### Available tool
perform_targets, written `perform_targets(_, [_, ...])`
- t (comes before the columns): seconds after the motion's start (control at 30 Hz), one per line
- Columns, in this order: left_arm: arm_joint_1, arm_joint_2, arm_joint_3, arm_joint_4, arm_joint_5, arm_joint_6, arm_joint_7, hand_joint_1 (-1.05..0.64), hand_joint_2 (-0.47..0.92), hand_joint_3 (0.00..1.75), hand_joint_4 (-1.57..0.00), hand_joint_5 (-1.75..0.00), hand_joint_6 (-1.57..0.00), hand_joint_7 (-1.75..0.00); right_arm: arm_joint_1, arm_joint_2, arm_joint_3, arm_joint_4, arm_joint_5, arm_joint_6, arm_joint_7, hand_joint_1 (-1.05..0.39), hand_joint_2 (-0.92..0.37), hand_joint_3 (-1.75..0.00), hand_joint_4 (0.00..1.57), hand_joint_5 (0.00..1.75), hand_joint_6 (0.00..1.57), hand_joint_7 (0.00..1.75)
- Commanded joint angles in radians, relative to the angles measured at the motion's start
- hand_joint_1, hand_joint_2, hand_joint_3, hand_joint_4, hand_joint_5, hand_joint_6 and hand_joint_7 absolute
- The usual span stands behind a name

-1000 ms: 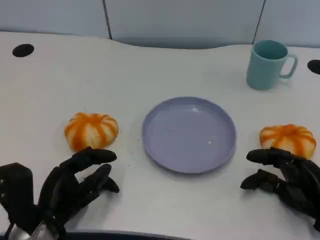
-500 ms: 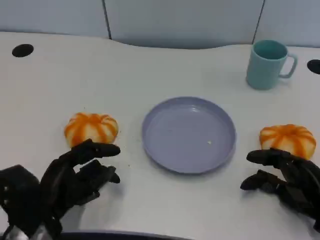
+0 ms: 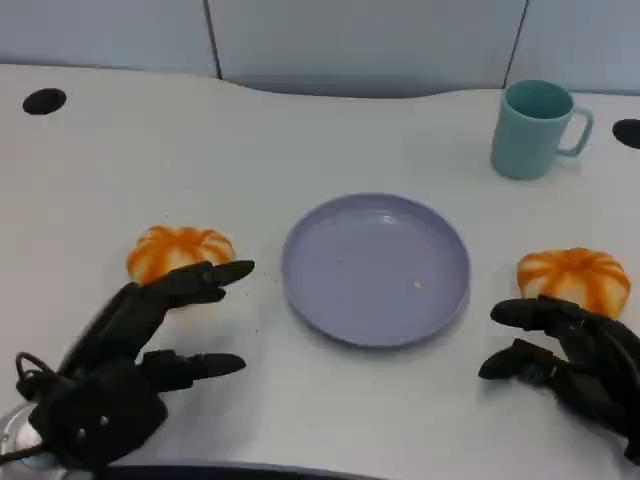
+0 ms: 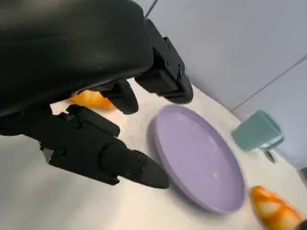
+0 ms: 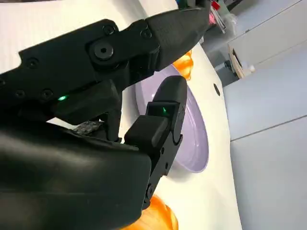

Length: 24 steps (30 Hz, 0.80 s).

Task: Grasp the bread from the table and place it into the plate.

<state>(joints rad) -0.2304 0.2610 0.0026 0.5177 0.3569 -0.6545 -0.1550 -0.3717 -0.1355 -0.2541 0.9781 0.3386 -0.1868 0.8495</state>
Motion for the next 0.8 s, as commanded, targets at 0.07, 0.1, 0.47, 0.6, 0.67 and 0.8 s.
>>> perform_targets(0.07, [-0.025,0.08,-0.048,-0.085,0.151,0.04,0.117,-0.57,0.87,0.01,-0.04,-0.6,-0.32,0.0,0.019,0.0,0.005,0.019,-0.008,0.017,-0.015,-0.39,-0.92,-0.03,0.69,1.06,0.9,0.43])
perform_targets(0.1, [-0.028,0.09,-0.057,-0.108,0.181,0.065,0.129,-0.57,0.87,0.01,-0.03,-0.59,-0.32,0.0,0.019,0.001,0.005,0.018,-0.008,0.017,-0.013,-0.39,-0.92,-0.03,0.69,1.06,0.9,0.43])
perform_targets(0.47, [-0.07,0.165,-0.166,-0.288,0.49,0.359,0.191,-0.72,0.88,0.0,0.0,-0.24,-0.21,0.0,0.019,0.007,0.004,0.011,-0.004,0.014,-0.019,-0.41,-0.92,-0.02,0.69,1.08,0.91,0.43])
perform_targets(0.6, [-0.083,0.169,-0.198,-0.3,0.53,0.431,0.196,-0.73,0.87,0.0,0.0,-0.19,-0.19,0.0,0.022,0.006,0.005,0.004,-0.003,0.024,-0.017,-0.4,-0.92,-0.02,0.69,1.08,0.9,0.43])
perform_targets(0.67, [-0.108,0.166,-0.219,-0.283,0.554,0.479,0.19,-0.73,0.87,0.0,0.0,-0.15,-0.16,-0.01,0.021,0.007,0.004,0.008,-0.004,0.019,-0.017,-0.4,-0.92,-0.02,0.68,1.08,0.9,0.43])
perform_targets(0.8, [-0.156,0.158,-0.264,-0.242,0.601,0.563,0.204,-0.76,0.86,0.0,-0.01,-0.03,-0.09,-0.01,0.024,0.008,0.006,0.007,-0.008,0.016,-0.027,-0.4,-0.92,-0.03,0.68,1.08,0.9,0.43])
